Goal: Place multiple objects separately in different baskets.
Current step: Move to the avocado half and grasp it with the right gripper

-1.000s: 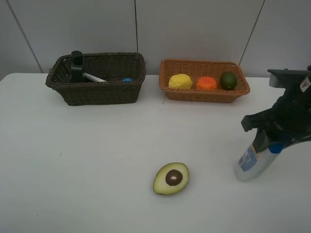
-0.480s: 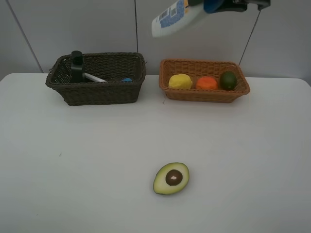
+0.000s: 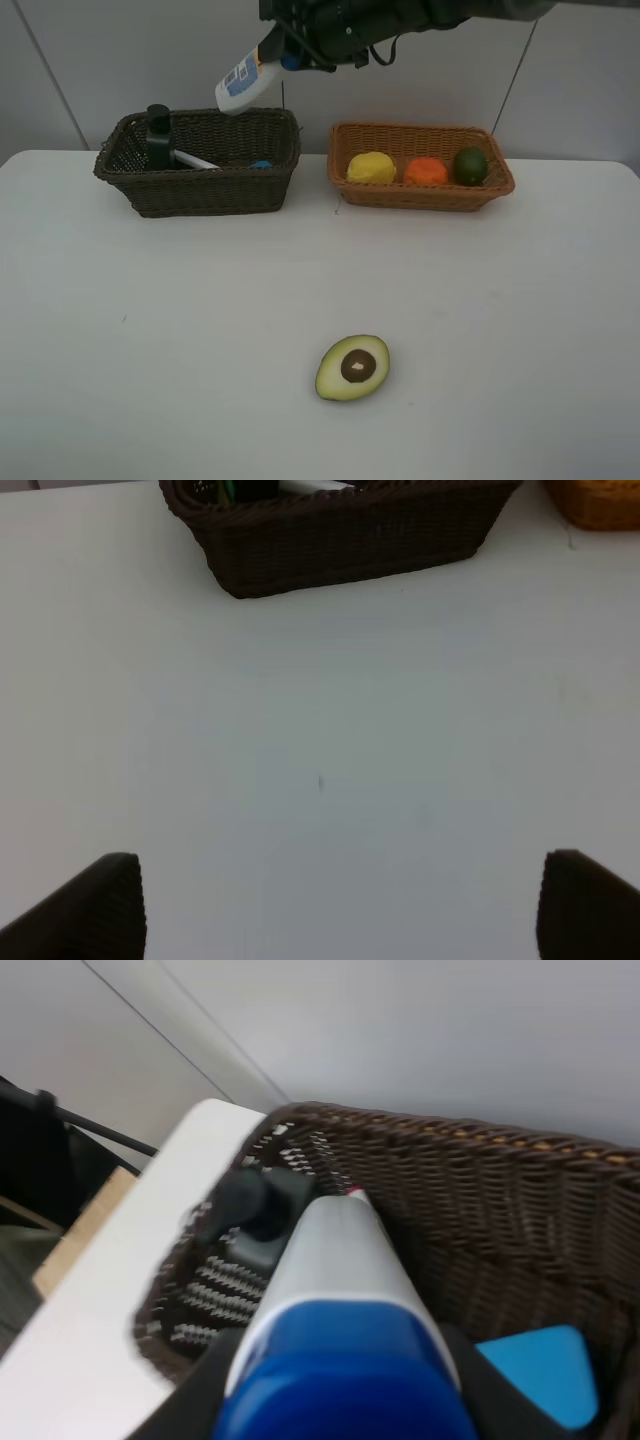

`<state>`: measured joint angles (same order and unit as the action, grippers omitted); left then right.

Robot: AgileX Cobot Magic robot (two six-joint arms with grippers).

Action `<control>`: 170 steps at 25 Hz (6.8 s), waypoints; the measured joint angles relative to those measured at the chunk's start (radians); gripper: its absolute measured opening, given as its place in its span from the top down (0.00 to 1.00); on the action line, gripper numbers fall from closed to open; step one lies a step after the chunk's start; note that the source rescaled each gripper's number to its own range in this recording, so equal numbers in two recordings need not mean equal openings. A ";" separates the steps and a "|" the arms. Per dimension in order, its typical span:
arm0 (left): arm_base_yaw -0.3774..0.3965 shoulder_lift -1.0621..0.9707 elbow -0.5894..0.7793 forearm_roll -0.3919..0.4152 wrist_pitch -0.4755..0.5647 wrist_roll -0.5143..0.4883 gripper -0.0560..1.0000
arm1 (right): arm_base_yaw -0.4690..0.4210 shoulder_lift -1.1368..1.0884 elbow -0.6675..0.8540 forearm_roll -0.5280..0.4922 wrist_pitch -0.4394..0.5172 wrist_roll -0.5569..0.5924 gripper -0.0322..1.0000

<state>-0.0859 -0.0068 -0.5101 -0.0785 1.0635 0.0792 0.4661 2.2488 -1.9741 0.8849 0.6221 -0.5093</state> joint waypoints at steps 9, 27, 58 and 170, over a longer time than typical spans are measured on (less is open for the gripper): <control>0.000 0.000 0.000 0.000 0.000 0.000 0.00 | 0.007 0.234 -0.238 -0.192 -0.080 0.200 0.33; 0.000 0.000 0.000 0.000 0.000 0.000 0.00 | 0.052 -0.080 -0.238 -0.796 0.580 0.553 0.12; 0.000 0.000 0.000 0.000 0.000 0.000 0.00 | 0.134 -0.467 0.958 -0.590 0.223 0.653 0.12; 0.000 0.000 0.000 0.000 0.000 0.000 0.00 | 0.182 -0.219 0.961 -0.387 0.245 1.140 0.12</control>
<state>-0.0859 -0.0068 -0.5101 -0.0785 1.0635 0.0792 0.6480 2.0296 -1.0134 0.4981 0.8670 0.6310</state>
